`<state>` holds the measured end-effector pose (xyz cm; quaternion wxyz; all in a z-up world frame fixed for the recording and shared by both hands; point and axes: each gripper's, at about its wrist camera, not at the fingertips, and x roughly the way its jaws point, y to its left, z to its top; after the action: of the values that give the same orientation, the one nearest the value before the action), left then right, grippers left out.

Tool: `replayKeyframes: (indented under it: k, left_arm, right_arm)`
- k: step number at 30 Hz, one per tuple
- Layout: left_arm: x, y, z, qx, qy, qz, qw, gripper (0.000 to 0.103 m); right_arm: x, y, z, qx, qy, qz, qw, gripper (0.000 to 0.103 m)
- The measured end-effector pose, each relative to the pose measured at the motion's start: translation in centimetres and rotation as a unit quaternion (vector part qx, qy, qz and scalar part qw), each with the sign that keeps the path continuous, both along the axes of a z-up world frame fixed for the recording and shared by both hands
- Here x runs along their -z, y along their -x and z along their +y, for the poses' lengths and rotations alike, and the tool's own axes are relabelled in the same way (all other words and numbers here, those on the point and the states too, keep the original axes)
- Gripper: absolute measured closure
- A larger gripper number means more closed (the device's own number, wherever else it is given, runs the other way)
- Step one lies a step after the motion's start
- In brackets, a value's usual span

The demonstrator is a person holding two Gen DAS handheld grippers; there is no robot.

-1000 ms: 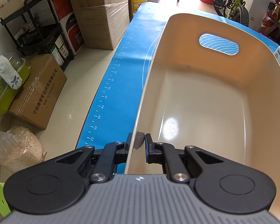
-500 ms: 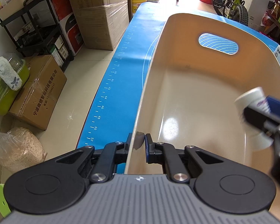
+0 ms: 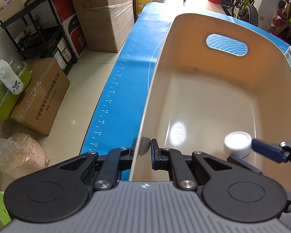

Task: Organize rigid objects
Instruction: 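Grasp the white medicine bottle with the right tool and carry it over the basket, then open the right tool to drop the bottle into the basket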

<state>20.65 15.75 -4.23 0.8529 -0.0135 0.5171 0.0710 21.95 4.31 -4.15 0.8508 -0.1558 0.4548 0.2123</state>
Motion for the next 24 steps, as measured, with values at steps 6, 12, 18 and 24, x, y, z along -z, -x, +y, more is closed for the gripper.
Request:
replayKeyframes:
  k: [6,12,18,24]
  left_arm:
    - [-0.1,0.0,0.1,-0.001,0.000,0.000,1.0000,0.090]
    - [-0.1,0.0,0.1,-0.001,0.000,0.000,1.0000,0.089]
    - [-0.1,0.0,0.1,-0.001,0.001,0.000,1.0000,0.089]
    - [-0.1,0.1,0.1,-0.002,0.002,0.000,1.0000,0.089]
  right_arm:
    - [-0.5,0.3,-0.8,0.002,-0.023,-0.012,1.000,0.040]
    - [-2.8,0.4,-3.4,0.038,-0.071,-0.042,0.996,0.033]
    - [-5.4,1.0,-7.5,0.083,-0.115,-0.100,0.985,0.027]
    - [-6.2,0.8,-12.0,0.141,-0.120,-0.115,0.976,0.024]
